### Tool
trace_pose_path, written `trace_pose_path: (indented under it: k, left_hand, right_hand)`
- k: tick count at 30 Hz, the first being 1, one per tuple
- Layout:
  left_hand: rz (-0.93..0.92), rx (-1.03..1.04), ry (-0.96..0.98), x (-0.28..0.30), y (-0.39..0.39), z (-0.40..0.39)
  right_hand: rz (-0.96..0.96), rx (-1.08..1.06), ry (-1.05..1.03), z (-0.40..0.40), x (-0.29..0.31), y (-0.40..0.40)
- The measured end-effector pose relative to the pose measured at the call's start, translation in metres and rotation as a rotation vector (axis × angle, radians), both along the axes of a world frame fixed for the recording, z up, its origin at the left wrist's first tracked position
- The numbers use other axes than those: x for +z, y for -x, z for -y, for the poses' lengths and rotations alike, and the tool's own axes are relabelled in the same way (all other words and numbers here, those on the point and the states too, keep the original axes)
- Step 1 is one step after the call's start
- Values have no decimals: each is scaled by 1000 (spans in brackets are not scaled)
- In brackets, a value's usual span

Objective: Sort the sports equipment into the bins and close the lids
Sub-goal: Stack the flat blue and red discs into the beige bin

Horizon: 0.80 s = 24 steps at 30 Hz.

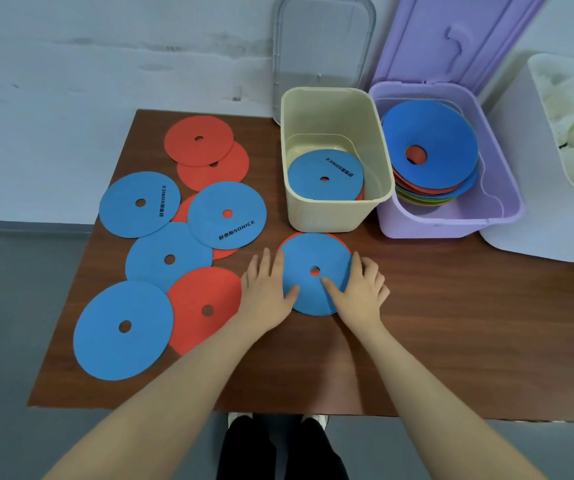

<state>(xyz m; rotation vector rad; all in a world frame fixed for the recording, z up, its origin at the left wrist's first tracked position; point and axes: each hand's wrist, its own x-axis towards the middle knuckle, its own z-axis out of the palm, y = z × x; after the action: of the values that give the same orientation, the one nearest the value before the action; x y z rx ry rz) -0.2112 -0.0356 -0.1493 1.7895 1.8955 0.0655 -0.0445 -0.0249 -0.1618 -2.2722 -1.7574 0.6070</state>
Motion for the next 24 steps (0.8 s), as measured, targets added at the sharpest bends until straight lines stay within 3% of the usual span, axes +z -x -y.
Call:
trace_pose_path:
  k: [6,11,17,24]
  left_hand:
    - [25,-10,-68,2,-11,11]
    - [-25,15,-155,0,-10,17]
    - [-25,-19,-56,-1,-19,7]
    - [103,-50,-125,2,-15,14]
  right_hand:
    - [-147,-76,8,-7,2,-12]
    - [-156,-38,21,-3,4,-20]
    - [-190,20,39,8,4,-22]
    - [-224,38,-6,18,9,-16]
